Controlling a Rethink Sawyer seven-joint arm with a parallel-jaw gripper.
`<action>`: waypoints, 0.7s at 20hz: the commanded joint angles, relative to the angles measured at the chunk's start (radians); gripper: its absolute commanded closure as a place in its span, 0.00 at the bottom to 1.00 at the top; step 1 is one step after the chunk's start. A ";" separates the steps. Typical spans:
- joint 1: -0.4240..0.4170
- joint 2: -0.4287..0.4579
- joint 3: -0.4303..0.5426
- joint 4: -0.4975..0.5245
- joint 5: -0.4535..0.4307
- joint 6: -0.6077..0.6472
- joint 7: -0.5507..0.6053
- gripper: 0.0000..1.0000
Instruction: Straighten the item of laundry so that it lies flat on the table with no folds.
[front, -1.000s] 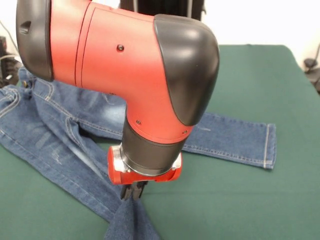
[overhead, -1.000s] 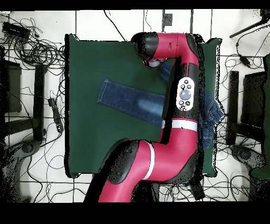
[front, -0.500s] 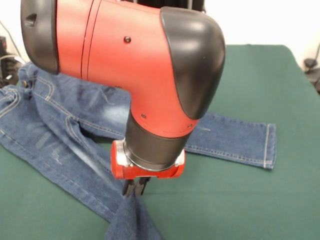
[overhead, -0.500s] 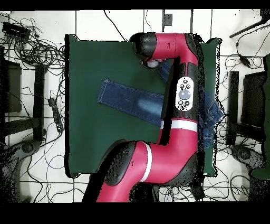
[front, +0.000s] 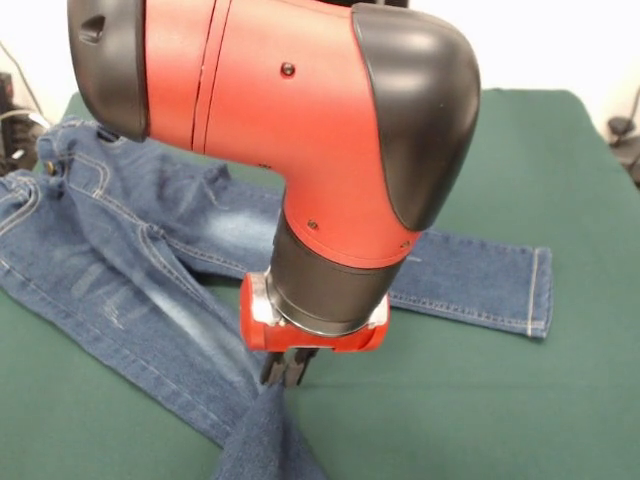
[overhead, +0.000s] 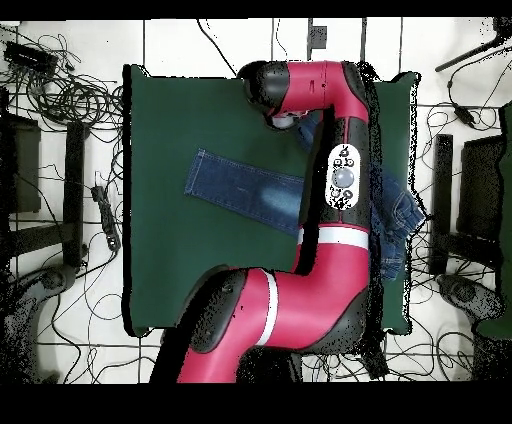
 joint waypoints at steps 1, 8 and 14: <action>0.045 0.025 0.008 0.173 0.076 0.000 0.333 1.00; 0.039 0.023 0.003 0.209 0.114 -0.029 0.336 1.00; 0.038 0.019 -0.002 0.243 0.147 -0.043 0.360 1.00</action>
